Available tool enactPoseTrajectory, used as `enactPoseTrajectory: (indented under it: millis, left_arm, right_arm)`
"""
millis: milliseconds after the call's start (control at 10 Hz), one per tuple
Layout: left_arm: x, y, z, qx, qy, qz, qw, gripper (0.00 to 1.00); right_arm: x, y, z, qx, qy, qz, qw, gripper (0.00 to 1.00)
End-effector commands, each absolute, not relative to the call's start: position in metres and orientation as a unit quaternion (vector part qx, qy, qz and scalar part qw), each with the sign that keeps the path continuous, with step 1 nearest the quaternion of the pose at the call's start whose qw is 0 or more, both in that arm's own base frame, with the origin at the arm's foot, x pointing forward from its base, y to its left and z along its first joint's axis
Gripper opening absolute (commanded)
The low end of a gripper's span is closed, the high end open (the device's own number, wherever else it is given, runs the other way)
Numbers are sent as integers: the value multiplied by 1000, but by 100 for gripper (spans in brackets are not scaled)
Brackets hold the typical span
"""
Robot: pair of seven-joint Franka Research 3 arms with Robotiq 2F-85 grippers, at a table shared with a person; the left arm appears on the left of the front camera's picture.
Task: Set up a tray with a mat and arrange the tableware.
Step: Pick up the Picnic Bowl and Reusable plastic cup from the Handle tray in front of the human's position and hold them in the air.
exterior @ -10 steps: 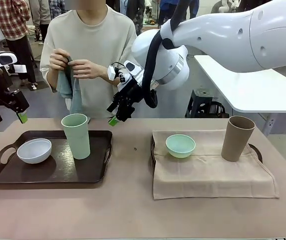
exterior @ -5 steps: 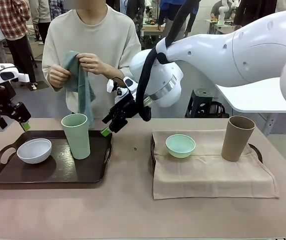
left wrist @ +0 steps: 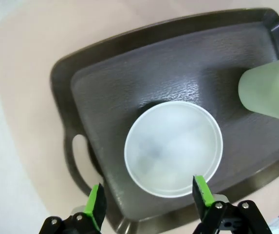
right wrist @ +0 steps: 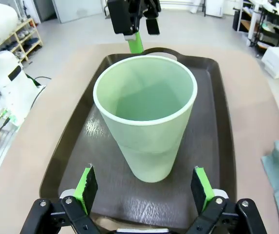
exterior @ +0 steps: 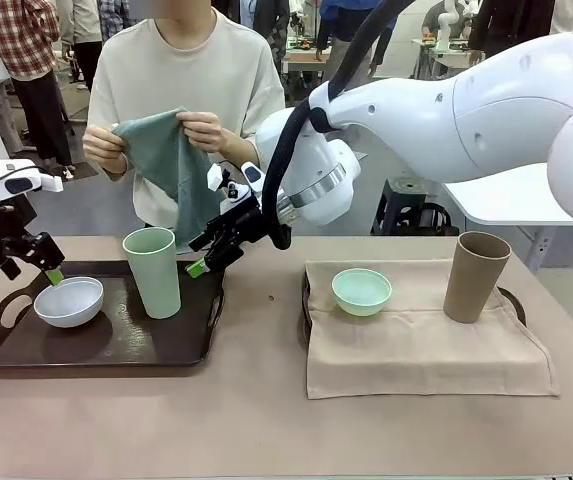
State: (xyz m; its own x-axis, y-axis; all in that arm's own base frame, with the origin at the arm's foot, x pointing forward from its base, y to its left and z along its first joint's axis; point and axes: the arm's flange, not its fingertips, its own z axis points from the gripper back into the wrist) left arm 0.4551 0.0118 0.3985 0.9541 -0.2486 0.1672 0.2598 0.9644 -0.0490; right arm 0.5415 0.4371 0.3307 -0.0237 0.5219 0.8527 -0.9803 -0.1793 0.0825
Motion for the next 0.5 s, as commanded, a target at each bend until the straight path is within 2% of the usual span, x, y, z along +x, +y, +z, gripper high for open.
enactPoseTrajectory:
  millis: [0, 100, 400]
  left_arm:
    - [457, 10, 398, -50, -79, -141, 986, 93]
    - [455, 12, 398, -35, -80, -129, 988, 93]
    - [462, 11, 397, -52, -80, -143, 985, 93]
  right_arm:
    - [549, 452, 316, 397, -283, 647, 587, 100]
    - [542, 437, 331, 400, -287, 656, 573, 100]
    - [542, 444, 321, 402, -282, 655, 574, 100]
